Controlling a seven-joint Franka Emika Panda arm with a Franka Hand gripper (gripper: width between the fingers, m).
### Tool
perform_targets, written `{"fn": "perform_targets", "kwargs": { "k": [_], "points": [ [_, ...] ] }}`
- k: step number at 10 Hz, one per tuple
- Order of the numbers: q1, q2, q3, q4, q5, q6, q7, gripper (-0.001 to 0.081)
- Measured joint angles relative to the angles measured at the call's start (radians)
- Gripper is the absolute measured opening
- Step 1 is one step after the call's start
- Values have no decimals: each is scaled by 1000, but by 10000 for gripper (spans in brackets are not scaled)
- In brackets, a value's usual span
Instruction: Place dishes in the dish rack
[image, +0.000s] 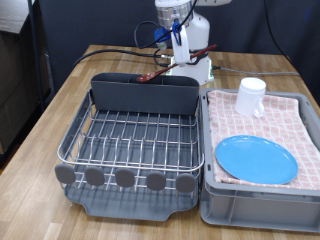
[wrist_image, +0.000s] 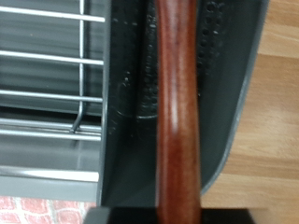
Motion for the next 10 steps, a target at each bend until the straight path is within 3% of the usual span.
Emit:
{"fn": "perform_targets", "kwargs": {
  "k": [2, 6, 10],
  "points": [
    [7, 2, -18, 22, 60, -36, -12, 92],
    [39, 15, -127, 30, 218, -43, -119, 92],
    [38, 77, -179, 30, 221, -8, -138, 92]
  ]
}}
